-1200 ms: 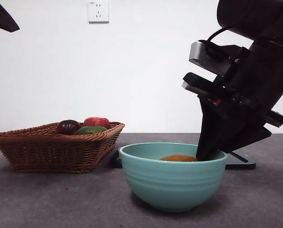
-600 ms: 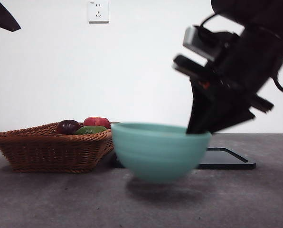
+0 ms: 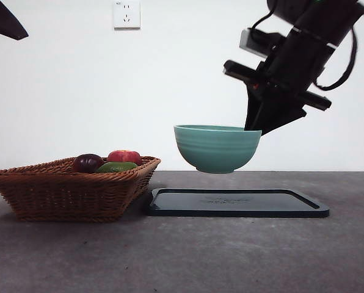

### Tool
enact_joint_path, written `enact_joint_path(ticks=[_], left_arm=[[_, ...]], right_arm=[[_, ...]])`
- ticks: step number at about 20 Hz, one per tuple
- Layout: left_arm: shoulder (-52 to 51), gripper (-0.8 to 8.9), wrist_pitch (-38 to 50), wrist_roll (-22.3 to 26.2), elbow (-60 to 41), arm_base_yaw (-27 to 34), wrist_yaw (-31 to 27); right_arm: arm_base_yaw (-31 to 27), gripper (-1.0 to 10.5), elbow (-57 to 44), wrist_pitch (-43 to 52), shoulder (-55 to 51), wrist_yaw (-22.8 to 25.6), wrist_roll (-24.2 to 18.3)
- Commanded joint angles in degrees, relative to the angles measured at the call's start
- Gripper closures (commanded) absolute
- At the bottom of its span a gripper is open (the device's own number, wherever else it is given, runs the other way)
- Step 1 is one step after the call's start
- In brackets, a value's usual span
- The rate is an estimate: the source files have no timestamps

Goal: Pick up the wifruite, put it on the bowl, pick up the plate, put it on desk

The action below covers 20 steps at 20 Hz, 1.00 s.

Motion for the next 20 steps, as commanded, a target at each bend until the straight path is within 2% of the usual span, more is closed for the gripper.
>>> enact_joint_path(ticks=[1, 8, 16, 17, 20], left_arm=[[0.28, 4.70, 0.92, 0.46, 0.42, -0.28, 0.31], [0.28, 4.70, 1.22, 0.42, 0.42, -0.28, 0.31], [0.28, 4.70, 1.27, 0.28, 0.42, -0.28, 0.33], [0.28, 4.70, 1.25, 0.28, 0.42, -0.28, 0.31], [0.28, 4.70, 1.25, 0.28, 0.42, -0.28, 0.31]], right_arm=[[-1.03, 9.3, 3.34, 0.39, 4.31, -0.04, -1.31], [-3.41, 9.3, 5.68, 3.39, 12.72, -0.02, -2.12], [-3.50, 9.3, 5.68, 3.58, 13.09, 0.02, -2.27], [-3.50, 9.3, 5.68, 3.43, 13.09, 0.02, -2.29], [-3.50, 8.1, 5.68, 3.02, 13.09, 0.02, -2.14]])
